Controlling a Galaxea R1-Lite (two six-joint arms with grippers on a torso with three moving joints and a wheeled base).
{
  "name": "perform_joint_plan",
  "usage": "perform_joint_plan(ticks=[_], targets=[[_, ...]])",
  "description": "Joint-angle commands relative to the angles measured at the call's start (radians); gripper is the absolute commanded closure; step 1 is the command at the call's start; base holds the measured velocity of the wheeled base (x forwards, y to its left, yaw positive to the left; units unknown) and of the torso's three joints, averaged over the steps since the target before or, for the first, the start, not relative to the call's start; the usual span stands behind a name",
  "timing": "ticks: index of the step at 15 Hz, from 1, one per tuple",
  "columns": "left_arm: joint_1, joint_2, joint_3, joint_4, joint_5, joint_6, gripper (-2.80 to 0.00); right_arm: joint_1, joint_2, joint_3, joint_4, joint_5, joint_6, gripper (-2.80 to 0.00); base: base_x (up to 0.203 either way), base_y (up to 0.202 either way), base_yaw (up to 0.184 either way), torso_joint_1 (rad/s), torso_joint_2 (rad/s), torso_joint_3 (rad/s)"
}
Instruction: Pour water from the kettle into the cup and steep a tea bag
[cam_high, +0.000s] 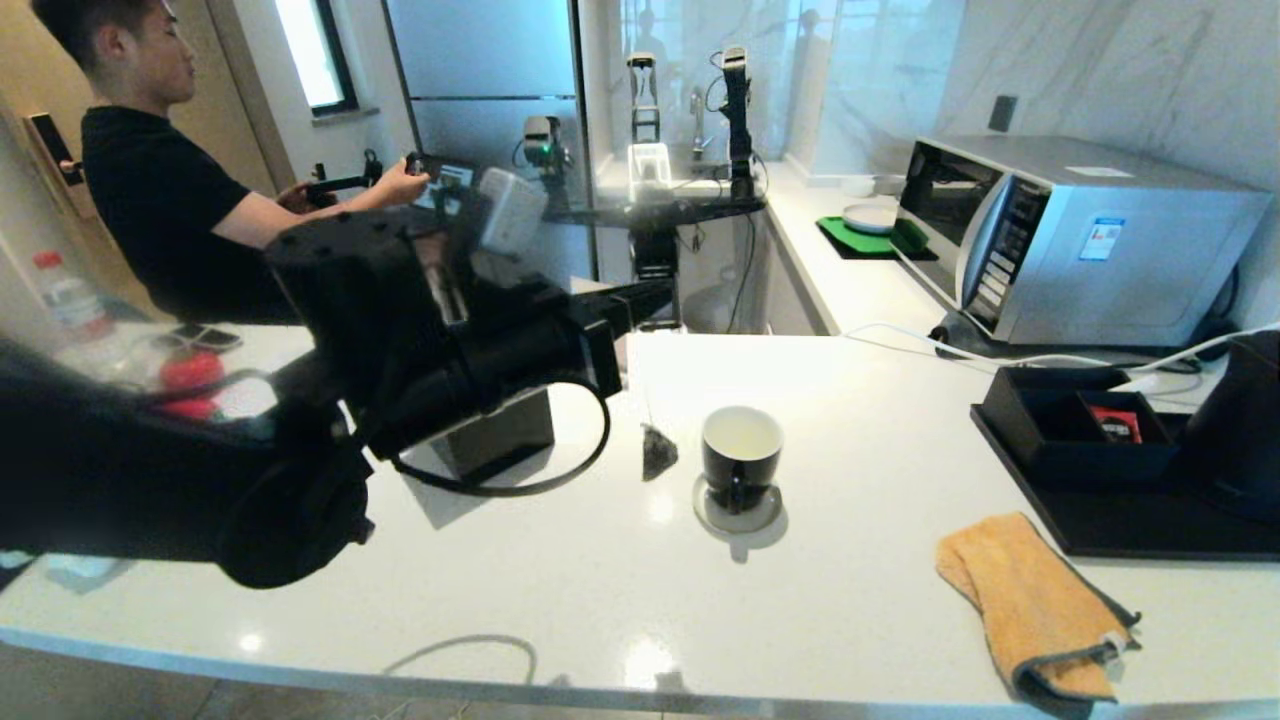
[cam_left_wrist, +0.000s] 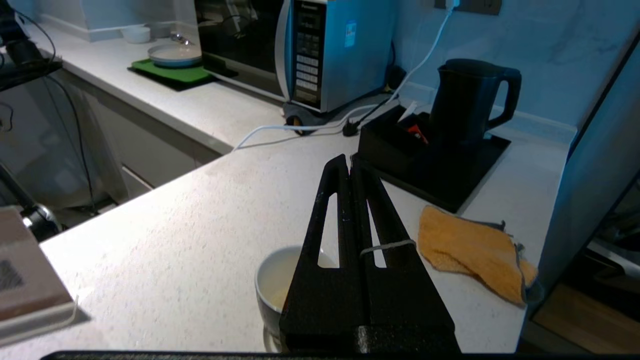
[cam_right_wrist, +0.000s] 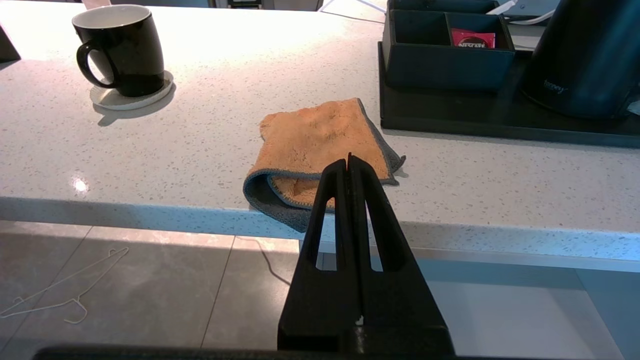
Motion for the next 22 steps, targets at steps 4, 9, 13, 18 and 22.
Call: perform_joint_plan(ticks=[4, 9, 13, 18, 22], targets=[[0.001, 0.175, -0.196, 0.027, -0.002, -0.002, 0.0, 0.0, 0.003, 0.0, 0.0, 0.0, -0.001, 0.0, 0.0, 0.0, 0.0, 0.0, 0.0, 0.0], [0.001, 0.34, -0.377, 0.03, -0.004, -0.003, 0.0, 0.0, 0.003, 0.0, 0.0, 0.0, 0.0, 0.0, 0.0, 0.0, 0.0, 0.0, 0.0, 0.0], [0.0, 0.448, -0.465, 0.021, -0.004, -0.003, 0.0, 0.0, 0.003, 0.0, 0.0, 0.0, -0.002, 0.0, 0.0, 0.0, 0.0, 0.0, 0.0, 0.0], [-0.005, 0.533, -0.566, 0.025, -0.004, -0.003, 0.0, 0.0, 0.002, 0.0, 0.0, 0.0, -0.001, 0.0, 0.0, 0.0, 0.0, 0.0, 0.0, 0.0], [-0.025, 0.564, -0.608, 0.03, -0.002, -0.003, 0.0, 0.0, 0.001, 0.0, 0.0, 0.0, -0.001, 0.0, 0.0, 0.0, 0.0, 0.0, 0.0, 0.0]])
